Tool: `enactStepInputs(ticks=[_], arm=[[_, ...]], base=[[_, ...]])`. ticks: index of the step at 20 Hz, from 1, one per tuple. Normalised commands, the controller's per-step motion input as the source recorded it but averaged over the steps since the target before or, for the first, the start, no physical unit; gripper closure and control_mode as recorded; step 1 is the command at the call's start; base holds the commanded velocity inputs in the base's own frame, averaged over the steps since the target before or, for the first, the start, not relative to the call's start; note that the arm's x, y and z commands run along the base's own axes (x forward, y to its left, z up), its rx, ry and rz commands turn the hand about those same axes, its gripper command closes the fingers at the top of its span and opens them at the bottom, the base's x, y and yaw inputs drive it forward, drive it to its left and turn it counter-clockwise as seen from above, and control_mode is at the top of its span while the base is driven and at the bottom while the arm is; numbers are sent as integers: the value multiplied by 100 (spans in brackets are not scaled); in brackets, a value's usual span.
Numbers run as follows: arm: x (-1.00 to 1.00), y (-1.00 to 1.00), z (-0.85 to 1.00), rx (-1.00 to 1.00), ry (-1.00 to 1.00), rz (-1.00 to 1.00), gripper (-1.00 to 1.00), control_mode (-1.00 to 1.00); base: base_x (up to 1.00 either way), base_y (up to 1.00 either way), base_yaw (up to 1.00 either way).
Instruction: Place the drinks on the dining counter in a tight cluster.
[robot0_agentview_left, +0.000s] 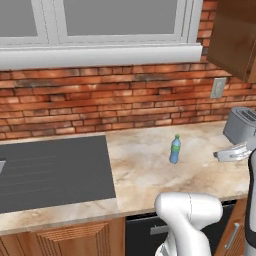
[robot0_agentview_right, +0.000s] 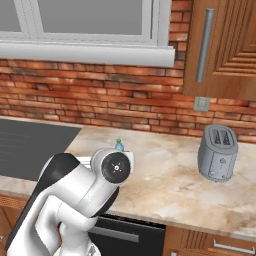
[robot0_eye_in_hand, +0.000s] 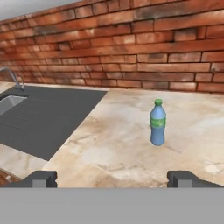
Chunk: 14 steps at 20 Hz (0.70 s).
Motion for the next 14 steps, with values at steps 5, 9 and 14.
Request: enactStepInputs(ticks=[5,9,14], arm=[[0,0,-3,-1,-6,10,-100,-100],[-7,-1,-3,0,-21,33,-100,-100],[-4,-5,-6,1,-22,21,-100,-100]], base=[[1,0,0],[0,0,0],[0,0,0]])
